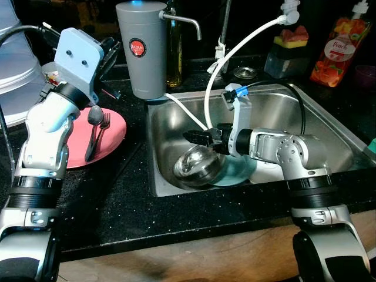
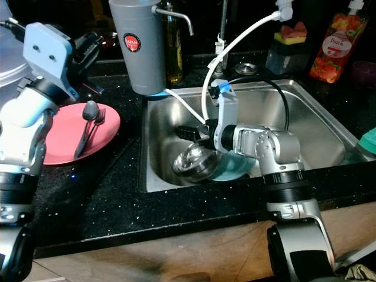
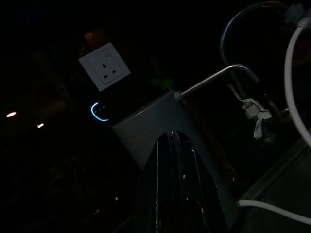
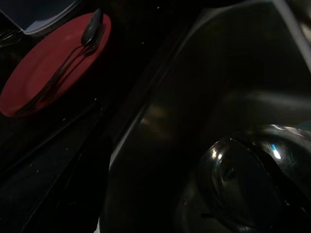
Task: Kitchen organization
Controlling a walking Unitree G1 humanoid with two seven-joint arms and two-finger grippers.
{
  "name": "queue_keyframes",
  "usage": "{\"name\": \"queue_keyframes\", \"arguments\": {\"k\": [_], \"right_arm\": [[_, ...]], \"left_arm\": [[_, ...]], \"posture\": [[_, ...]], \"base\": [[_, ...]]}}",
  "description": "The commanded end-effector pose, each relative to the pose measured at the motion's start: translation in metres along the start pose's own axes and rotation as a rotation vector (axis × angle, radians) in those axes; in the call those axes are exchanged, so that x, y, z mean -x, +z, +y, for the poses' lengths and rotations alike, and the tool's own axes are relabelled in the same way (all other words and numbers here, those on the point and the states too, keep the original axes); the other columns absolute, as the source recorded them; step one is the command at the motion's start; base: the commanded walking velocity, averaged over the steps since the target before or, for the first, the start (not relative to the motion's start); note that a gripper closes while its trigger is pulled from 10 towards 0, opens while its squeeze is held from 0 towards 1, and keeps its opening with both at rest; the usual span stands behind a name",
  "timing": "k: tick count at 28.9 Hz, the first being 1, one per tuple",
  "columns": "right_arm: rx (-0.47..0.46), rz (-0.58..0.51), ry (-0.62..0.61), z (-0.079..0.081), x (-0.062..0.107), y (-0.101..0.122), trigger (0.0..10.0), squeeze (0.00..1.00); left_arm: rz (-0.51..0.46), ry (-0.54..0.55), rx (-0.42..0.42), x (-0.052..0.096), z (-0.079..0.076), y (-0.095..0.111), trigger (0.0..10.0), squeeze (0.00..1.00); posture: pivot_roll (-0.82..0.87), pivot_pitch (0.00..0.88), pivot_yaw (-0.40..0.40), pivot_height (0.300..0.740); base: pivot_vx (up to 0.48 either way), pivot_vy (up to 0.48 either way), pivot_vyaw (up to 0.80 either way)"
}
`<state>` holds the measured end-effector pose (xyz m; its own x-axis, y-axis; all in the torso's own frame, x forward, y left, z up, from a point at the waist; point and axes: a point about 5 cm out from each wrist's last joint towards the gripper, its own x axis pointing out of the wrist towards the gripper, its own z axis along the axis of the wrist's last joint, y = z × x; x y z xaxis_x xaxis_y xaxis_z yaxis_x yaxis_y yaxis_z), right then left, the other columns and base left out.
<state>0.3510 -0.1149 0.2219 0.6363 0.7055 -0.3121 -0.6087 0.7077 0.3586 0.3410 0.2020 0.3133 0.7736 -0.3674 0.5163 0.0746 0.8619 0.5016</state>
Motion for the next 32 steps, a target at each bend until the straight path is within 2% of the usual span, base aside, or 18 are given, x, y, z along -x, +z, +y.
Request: {"name": "queue_keyframes", "arguments": {"k": [1, 2, 5, 6, 7, 8, 9, 10, 11, 13, 15, 18, 19, 20, 22, 23, 27, 32], "right_arm": [[0.002, -0.033, -0.015, -0.001, 0.000, 0.006, 10.0, 0.00], [0.002, -0.049, -0.021, -0.002, 0.001, 0.007, 10.0, 0.00], [0.032, -0.170, -0.033, -0.001, 0.002, 0.014, 10.0, 0.00], [0.072, -0.211, -0.060, 0.000, 0.003, 0.017, 10.0, 0.00], [0.101, -0.234, -0.078, 0.000, 0.004, 0.019, 10.0, 0.00], [0.135, -0.266, -0.088, 0.002, 0.004, 0.020, 10.0, 0.00], [0.171, -0.287, -0.104, 0.004, 0.005, 0.021, 10.0, 0.00], [0.247, -0.307, -0.111, 0.008, 0.005, 0.020, 10.0, 0.00], [0.247, -0.307, -0.111, 0.008, 0.005, 0.020, 10.0, 0.00], [0.308, -0.317, -0.130, 0.012, 0.005, 0.018, 10.0, 0.00], [0.320, -0.320, -0.135, 0.013, 0.005, 0.017, 10.0, 0.00], [0.339, -0.339, -0.162, 0.013, 0.004, 0.013, 10.0, 0.00], [0.359, -0.343, -0.187, 0.012, 0.004, 0.009, 10.0, 0.00], [0.359, -0.343, -0.187, 0.012, 0.004, 0.009, 10.0, 0.00], [0.384, -0.343, -0.203, 0.011, 0.003, 0.005, 10.0, 0.00], [0.384, -0.343, -0.203, 0.011, 0.003, 0.005, 10.0, 0.00], [0.396, -0.325, -0.205, 0.010, 0.003, 0.000, 10.0, 0.00], [0.406, -0.298, -0.176, 0.012, 0.003, -0.006, 10.0, 0.00]], "left_arm": [[0.006, 0.009, 0.011, 0.001, -0.001, -0.002, 0.0, 0.00], [0.007, 0.013, 0.019, 0.001, -0.001, -0.002, 0.0, 0.00], [0.064, 0.034, 0.127, 0.004, -0.004, -0.008, 0.4, 0.00], [0.092, 0.039, 0.151, 0.005, -0.007, -0.011, 7.2, 0.00], [0.109, 0.041, 0.161, 0.006, -0.008, -0.013, 7.2, 0.00], [0.156, 0.040, 0.191, 0.008, -0.012, -0.018, 10.0, 0.00], [0.187, 0.041, 0.207, 0.009, -0.014, -0.021, 10.0, 0.00], [0.249, 0.048, 0.248, 0.012, -0.017, -0.027, 10.0, 0.00], [0.249, 0.048, 0.248, 0.012, -0.017, -0.027, 10.0, 0.00], [0.327, 0.077, 0.279, 0.015, -0.018, -0.034, 10.0, 0.00], [0.346, 0.085, 0.285, 0.016, -0.018, -0.035, 10.0, 0.00], [0.525, 0.141, 0.313, 0.026, -0.019, -0.051, 10.0, 0.00], [0.616, 0.165, 0.327, 0.031, -0.021, -0.058, 10.0, 0.00], [0.616, 0.165, 0.327, 0.031, -0.021, -0.058, 10.0, 0.00], [0.697, 0.167, 0.338, 0.035, -0.027, -0.062, 10.0, 0.00], [0.697, 0.167, 0.338, 0.035, -0.027, -0.062, 10.0, 0.00], [0.832, 0.165, 0.351, 0.040, -0.035, -0.069, 10.0, 0.00], [0.954, 0.160, 0.346, 0.045, -0.038, -0.073, 10.0, 0.00]], "posture": [[0.01, 0.000, 0.002, 0.740], [0.01, 0.000, 0.002, 0.740], [0.02, 0.000, 0.002, 0.740], [0.02, 0.001, 0.004, 0.740], [0.02, 0.001, 0.004, 0.740], [0.02, 0.003, 0.004, 0.740], [0.03, 0.004, 0.004, 0.740], [0.03, 0.005, 0.005, 0.740], [0.03, 0.005, 0.005, 0.740], [0.03, 0.006, 0.006, 0.740], [0.03, 0.006, 0.005, 0.740], [0.03, 0.005, 0.005, 0.740], [0.03, 0.005, 0.005, 0.740], [0.03, 0.005, 0.005, 0.740], [0.03, 0.005, 0.007, 0.740], [0.03, 0.005, 0.007, 0.740], [0.02, 0.006, 0.006, 0.740], [0.02, 0.006, 0.004, 0.740]], "base": [[0.000, 0.000, 0.00], [0.000, 0.000, 0.00], [0.000, 0.000, 0.00], [0.000, 0.000, 0.00], [0.000, 0.000, 0.00], [0.000, 0.000, 0.00], [0.000, 0.000, 0.00], [0.000, 0.000, 0.00], [0.000, 0.000, 0.00], [0.000, 0.000, 0.00], [0.000, 0.000, 0.00], [0.000, 0.000, 0.00], [0.000, 0.000, 0.00], [0.000, 0.000, 0.00], [0.000, 0.000, 0.00], [0.000, 0.000, 0.00], [0.000, 0.000, 0.00], [0.000, 0.000, 0.00]]}}
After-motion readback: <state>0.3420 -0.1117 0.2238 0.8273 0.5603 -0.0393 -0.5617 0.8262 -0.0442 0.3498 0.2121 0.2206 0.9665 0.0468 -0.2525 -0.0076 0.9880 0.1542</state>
